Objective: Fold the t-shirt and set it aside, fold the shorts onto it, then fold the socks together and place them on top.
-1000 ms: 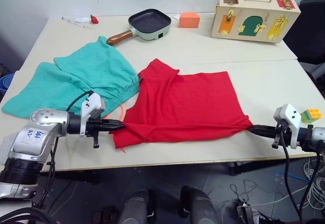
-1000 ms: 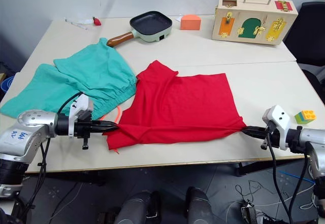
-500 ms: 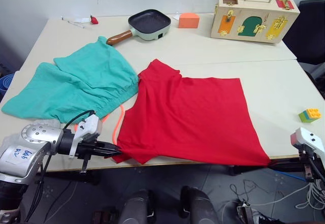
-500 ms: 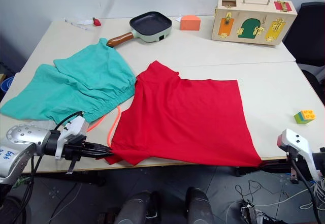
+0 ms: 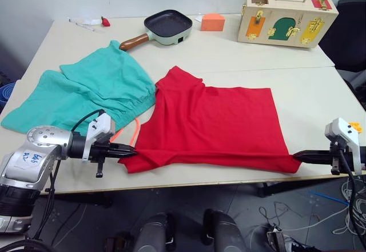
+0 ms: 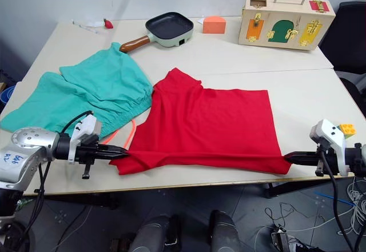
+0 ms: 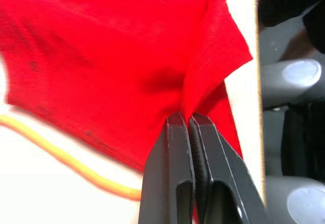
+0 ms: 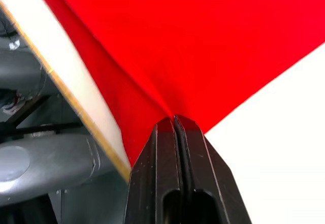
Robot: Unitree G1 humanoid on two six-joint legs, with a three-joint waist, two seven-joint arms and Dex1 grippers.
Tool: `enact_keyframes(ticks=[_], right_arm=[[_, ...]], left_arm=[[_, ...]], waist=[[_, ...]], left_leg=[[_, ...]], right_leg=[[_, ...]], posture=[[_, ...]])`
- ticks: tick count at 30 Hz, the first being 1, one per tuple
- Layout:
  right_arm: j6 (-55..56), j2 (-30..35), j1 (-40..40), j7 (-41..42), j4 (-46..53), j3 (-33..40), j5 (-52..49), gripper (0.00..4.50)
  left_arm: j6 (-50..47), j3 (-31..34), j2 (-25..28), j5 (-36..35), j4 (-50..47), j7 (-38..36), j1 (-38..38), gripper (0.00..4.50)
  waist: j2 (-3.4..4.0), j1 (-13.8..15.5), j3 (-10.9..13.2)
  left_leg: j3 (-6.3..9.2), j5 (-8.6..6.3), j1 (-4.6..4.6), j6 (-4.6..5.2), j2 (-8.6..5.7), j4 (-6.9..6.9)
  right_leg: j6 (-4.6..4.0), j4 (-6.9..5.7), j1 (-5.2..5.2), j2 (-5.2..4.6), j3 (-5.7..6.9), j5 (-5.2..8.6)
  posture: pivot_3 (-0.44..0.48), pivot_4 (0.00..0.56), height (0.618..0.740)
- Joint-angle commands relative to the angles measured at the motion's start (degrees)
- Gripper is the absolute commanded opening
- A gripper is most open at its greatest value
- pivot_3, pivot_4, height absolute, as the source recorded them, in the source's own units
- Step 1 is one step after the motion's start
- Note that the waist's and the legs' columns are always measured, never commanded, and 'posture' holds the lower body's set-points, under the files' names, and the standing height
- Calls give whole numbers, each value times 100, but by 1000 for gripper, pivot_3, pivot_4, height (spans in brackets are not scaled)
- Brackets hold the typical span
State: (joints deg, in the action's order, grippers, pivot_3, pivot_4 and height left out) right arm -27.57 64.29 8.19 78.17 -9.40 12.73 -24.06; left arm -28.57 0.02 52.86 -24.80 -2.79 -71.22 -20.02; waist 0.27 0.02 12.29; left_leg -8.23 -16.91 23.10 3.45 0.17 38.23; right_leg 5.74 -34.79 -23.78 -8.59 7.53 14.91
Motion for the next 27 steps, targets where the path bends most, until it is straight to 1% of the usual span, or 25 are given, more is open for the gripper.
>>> enact_keyframes(ticks=[1, 2, 4, 5, 7, 10, 11, 13, 14, 16, 17, 18, 19, 20, 23, 24, 26, 27], right_arm=[[140, -213, 149, -201, -103, -11, 46, 0], [-6, -313, 231, -322, -97, 61, -56, 0], [185, -488, 316, -401, -55, 217, -146, 389], [219, -541, 331, -491, -42, 292, -155, 718], [505, -597, 284, -659, -37, 474, -86, 1297], [999, -575, 109, -728, -45, 787, -9, 2344], [1105, -582, 81, -772, -21, 889, -9, 2674], [1108, -652, -8, -776, 258, 1090, -196, 3416], [1081, -709, -89, -764, 498, 1145, -310, 3429], [1036, -868, -311, -694, 1080, 1136, -548, 3429], [1002, -991, -411, -701, 1373, 1104, -677, 3254], [1003, -1134, -516, -687, 1670, 1064, -822, 2964], [1103, -1268, -668, -662, 1972, 937, -848, 2699], [1268, -1375, -848, -553, 2241, 747, -810, 2339], [1796, -1710, -965, -542, 2385, 255, -500, 1319], [1913, -1797, -927, -583, 2326, 160, -427, 881], [2202, -1912, -852, -534, 2113, -83, -230, 159], [2406, -1980, -798, -528, 1950, -220, -79, 0]], left_arm=[[21, -18, -96, 60, 131, 57, -144, 30], [-81, -2, -148, 54, 155, 160, -179, 225], [-120, 80, -275, 12, 164, 323, -217, 662], [-107, 151, -351, -6, 152, 434, -216, 1029], [-92, 349, -481, -86, 75, 644, -151, 1608], [362, 763, -762, -1, -31, 1156, 40, 2557], [799, 928, -907, 146, -6, 1404, 82, 2858], [982, 1257, -1054, -10, -114, 1556, 214, 3553], [1119, 1400, -1092, -81, -179, 1558, 280, 3837], [1015, 1564, -1030, -445, -425, 1250, 485, 4440], [997, 1588, -978, -606, -563, 1019, 608, 4475], [1009, 1562, -912, -667, -680, 833, 723, 4486], [1111, 1452, -812, -608, -773, 614, 854, 4486], [1283, 1285, -717, -468, -840, 410, 973, 4486], [1589, 836, -706, -252, -950, 114, 1142, 3875], [1656, 708, -754, -218, -963, 72, 1165, 3504], [1968, 384, -838, -8, -900, -58, 1178, 2862], [2150, 194, -885, 136, -828, -124, 1172, 2534]], waist=[[-5, -7, -2], [-5, -8, -2], [-5, -9, -2], [-5, -9, -2], [-5, -8, -2], [-5, -6, -2], [-5, -5, -2], [-7, -2, -3], [-7, -5, -3], [-9, -6, -4], [-12, -15, -6], [-16, -19, -9], [-16, -17, -9], [-16, -11, -9], [-17, -1, -11], [-18, 5, -12], [-19, 17, -12], [-25, 14, -16]], left_leg=[[0, 0, 0, 0, 1, 0], [0, 1, 0, 1, 2, 1], [-2, 3, 0, 5, 2, 0], [-2, 8, 0, 14, 2, 1], [-3, 9, 0, 16, 2, 2], [-4, 12, 0, 21, 2, 2], [-4, 12, -1, 22, 2, 1], [-3, 12, -1, 22, 2, 2], [-3, 12, -1, 22, 2, 2], [-2, 12, -2, 21, 5, 1], [-2, 9, -2, 17, 9, 1], [-3, 6, -3, 10, 12, -1], [-3, 3, -5, 6, 16, -2], [-3, 0, -5, 1, 18, -1], [-9, -8, -11, -14, 15, -3], [-9, -9, -10, -12, 10, -2], [-10, -8, -10, -8, 1, -1], [-9, -8, -9, -6, -1, -1]], right_leg=[[0, 0, 0, 1, 0, 0], [0, 0, 0, 3, 1, 0], [0, -7, -1, 4, 1, 0], [0, -8, -1, 4, 1, 0], [0, -11, -1, 4, 0, 0], [2, -21, 0, 3, 0, -1], [2, -18, 1, 3, 0, -1], [3, -17, 4, 3, 0, -2], [3, -14, 4, 2, -1, -2], [3, -14, 3, 2, -2, -2], [3, -14, 4, 5, -3, -2], [3, -16, 4, 7, -4, -2], [3, -17, 5, 10, -4, -2], [3, -16, 6, 13, -4, -2], [2, 5, 7, 13, -2, -1], [3, 6, 7, 11, -2, -2], [5, 6, 7, 3, -4, -5], [5, 8, 7, -2, -10, -8]], posture=[[0, 150, 740], [0, 150, 740], [0, 150, 740], [0, 150, 740], [0, 150, 740], [0, 150, 740], [0, 150, 740], [0, 150, 740], [0, 150, 740], [0, 150, 740], [0, 150, 740], [0, 150, 740], [0, 150, 740], [0, 150, 740], [0, 150, 740], [0, 150, 740], [0, 150, 740], [0, 150, 740]])
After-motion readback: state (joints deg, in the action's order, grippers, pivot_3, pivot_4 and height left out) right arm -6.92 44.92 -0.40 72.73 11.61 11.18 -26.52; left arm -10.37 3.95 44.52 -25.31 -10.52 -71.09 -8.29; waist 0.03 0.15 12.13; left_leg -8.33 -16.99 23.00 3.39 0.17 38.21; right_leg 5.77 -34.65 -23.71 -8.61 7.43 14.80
